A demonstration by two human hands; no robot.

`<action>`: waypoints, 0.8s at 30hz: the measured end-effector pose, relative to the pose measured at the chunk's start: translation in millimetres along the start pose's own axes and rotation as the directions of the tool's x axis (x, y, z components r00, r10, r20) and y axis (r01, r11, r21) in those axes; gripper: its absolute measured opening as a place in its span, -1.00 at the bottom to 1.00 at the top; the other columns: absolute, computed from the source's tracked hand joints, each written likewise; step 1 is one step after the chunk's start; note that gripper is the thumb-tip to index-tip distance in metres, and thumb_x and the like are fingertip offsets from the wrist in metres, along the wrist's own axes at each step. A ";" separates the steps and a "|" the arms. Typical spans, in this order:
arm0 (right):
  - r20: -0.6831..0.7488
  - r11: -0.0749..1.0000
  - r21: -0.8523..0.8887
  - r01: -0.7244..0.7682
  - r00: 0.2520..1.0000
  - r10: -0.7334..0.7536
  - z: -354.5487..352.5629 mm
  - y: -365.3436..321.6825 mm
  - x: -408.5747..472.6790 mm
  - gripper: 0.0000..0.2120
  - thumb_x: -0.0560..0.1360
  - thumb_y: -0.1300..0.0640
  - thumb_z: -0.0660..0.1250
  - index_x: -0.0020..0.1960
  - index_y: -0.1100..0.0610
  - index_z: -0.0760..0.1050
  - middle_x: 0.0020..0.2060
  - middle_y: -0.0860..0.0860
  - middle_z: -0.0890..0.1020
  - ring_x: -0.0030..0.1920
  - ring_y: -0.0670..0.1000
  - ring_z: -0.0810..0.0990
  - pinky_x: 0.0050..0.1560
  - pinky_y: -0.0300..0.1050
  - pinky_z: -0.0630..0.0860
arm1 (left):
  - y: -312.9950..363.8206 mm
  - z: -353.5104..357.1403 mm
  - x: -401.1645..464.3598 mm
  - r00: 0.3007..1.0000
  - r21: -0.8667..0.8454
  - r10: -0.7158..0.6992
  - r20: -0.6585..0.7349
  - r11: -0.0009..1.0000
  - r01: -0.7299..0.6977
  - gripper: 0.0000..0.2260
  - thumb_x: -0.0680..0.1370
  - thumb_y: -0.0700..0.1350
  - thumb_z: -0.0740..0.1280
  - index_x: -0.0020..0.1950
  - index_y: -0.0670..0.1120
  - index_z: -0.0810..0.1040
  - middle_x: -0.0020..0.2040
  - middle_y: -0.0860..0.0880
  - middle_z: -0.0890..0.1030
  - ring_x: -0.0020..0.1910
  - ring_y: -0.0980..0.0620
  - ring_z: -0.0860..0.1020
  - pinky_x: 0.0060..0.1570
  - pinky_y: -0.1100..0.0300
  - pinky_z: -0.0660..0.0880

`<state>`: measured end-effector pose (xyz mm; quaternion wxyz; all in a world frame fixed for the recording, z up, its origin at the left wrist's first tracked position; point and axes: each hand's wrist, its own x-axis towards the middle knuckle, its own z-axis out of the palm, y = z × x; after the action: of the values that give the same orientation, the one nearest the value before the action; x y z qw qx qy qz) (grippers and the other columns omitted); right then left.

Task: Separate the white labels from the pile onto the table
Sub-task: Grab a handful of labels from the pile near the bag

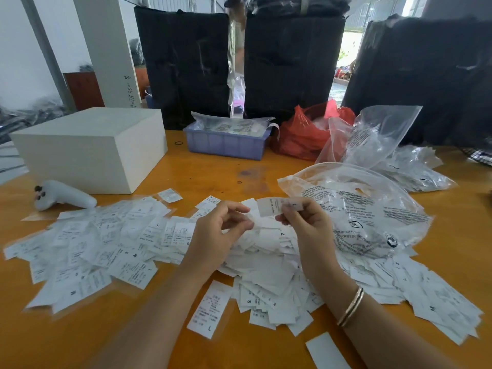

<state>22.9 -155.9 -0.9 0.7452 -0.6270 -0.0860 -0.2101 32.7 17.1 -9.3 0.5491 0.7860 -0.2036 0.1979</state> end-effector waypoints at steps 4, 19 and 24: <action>0.025 0.999 -0.035 0.003 1.000 -0.003 3.3 1.6 -3.7 -0.90 0.49 0.31 0.35 -0.16 0.15 0.55 -0.32 -0.01 0.62 -0.27 -0.07 0.62 -0.21 -0.29 0.52 | -0.9 -1.1 -0.2 1.000 0.004 0.002 -0.004 1.000 -0.002 -0.80 0.47 -0.12 0.44 -0.03 0.16 0.51 -0.18 0.28 0.64 -0.11 0.27 0.61 -0.16 0.48 0.47; 0.177 0.974 -0.203 0.102 0.982 -0.066 1.7 4.4 -3.8 -0.82 0.50 0.35 0.33 -0.14 0.09 0.57 -0.31 -0.07 0.63 -0.23 -0.06 0.64 -0.15 -0.17 0.58 | 2.4 -2.5 -1.2 1.000 -0.052 -0.007 -0.021 0.999 0.006 -0.84 0.43 0.01 0.40 -0.03 0.17 0.50 -0.18 0.16 0.64 -0.11 0.23 0.61 -0.16 0.40 0.53; 0.248 0.936 -0.321 0.147 0.966 -0.067 -2.7 2.2 -2.9 -0.75 0.53 0.35 0.27 -0.08 0.01 0.57 -0.30 -0.10 0.60 -0.29 -0.19 0.57 -0.22 -0.33 0.48 | -0.2 -2.4 -1.2 1.000 -0.077 -0.015 0.019 0.997 0.016 -0.84 0.45 -0.04 0.41 -0.02 0.15 0.52 -0.17 0.11 0.63 -0.11 0.20 0.61 -0.14 0.40 0.51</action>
<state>20.8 -157.6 -4.5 0.5991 -0.7598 -0.1699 -0.1869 31.5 19.6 -9.3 0.5785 0.7677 -0.2101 0.1786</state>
